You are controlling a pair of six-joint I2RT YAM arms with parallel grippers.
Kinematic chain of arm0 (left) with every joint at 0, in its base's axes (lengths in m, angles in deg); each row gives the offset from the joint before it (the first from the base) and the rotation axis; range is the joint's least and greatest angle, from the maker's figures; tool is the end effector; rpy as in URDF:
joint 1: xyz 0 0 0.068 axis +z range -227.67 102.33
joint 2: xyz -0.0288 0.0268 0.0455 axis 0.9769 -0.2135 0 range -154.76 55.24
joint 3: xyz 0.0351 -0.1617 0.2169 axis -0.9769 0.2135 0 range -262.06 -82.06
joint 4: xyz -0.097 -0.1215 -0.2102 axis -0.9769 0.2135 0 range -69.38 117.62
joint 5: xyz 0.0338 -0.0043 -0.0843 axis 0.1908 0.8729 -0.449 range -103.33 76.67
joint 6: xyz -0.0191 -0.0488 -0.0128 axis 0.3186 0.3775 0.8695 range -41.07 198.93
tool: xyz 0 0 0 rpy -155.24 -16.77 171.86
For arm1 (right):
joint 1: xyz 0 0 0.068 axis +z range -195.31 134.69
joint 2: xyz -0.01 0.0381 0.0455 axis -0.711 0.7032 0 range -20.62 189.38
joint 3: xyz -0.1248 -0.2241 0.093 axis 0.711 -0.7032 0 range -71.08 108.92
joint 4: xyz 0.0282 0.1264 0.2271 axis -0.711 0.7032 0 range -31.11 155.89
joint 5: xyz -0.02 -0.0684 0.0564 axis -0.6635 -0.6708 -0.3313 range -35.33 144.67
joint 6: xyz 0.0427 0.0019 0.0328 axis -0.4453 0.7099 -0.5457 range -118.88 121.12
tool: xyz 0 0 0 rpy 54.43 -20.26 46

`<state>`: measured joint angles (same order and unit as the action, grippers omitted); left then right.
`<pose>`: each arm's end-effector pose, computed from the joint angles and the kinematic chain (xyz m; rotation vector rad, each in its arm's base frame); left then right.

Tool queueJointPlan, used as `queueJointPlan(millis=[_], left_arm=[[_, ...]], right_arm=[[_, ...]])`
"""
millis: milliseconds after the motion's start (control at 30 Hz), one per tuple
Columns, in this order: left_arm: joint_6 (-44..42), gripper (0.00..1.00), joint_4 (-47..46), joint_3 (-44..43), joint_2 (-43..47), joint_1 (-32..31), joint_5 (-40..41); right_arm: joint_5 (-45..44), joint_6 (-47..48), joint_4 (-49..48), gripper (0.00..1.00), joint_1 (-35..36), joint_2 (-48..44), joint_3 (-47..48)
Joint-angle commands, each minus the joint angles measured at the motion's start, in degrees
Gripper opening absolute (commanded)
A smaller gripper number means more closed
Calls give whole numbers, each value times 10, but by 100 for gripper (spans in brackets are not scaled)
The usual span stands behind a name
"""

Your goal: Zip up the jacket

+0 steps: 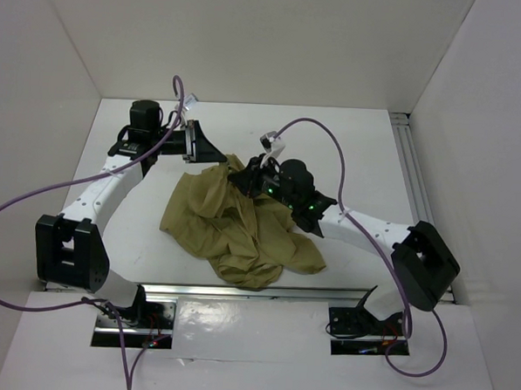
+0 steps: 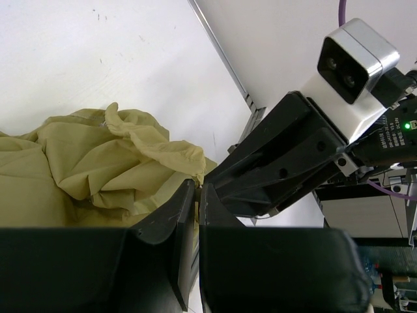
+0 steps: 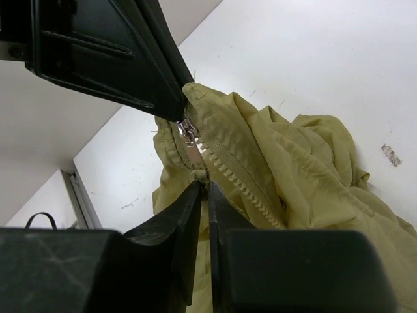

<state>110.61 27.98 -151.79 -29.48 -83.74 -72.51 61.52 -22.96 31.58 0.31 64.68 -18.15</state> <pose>0.3282 -0.0657 0.3359 0.2828 2.0064 -1.4280 0.2392 0.2505 0.2865 -0.4237 1.7103 1.0068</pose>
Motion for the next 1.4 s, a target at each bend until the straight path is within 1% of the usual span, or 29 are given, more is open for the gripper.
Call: queueJointPlan(millis=[0,33,67,133,233,267,467,500,667,867,1000,1100,1233,1267,1333,1367], left_arm=[[-8,0,-11,-18,-3,4,-9],[-8,0,-11,-18,-3,4,-9],[-8,0,-11,-23,-3,4,-9],[-8,0,-6,-23,-3,4,-9],[-8,0,-6,-23,-3,9,-9],[-8,0,-6,-23,-3,9,-9],[-8,0,-6,-29,-8,14,-9],[-3,0,-6,-29,-8,14,-3],[-3,0,-6,-40,-8,19,-3],[9,0,-12,-40,-8,19,-3],[15,0,-12,-46,-8,19,-3],[21,0,-5,-58,3,19,9],[21,0,43,-122,14,38,67],[21,0,54,-164,9,45,93],[38,0,88,-211,-15,69,116],[38,0,101,-265,-26,78,135]], right_arm=[[3,12,-3,15,4,2,23],[3,12,-3,10,4,2,23],[3,12,-3,3,4,2,23],[-9,12,-3,0,4,2,23],[-15,7,-3,0,4,-14,17],[-31,7,-3,0,4,-20,9],[-52,19,55,0,4,-49,3],[-42,19,79,0,4,-49,3],[-9,26,118,0,4,-49,-5],[3,10,124,0,4,-36,-36],[8,-2,124,0,4,-8,-36],[13,-7,111,0,4,-8,-36],[-7,-7,131,0,4,-23,-36],[-16,-12,141,0,4,-29,-42],[-23,-12,155,0,4,-54,-48],[-30,-12,176,0,4,-64,-48]])
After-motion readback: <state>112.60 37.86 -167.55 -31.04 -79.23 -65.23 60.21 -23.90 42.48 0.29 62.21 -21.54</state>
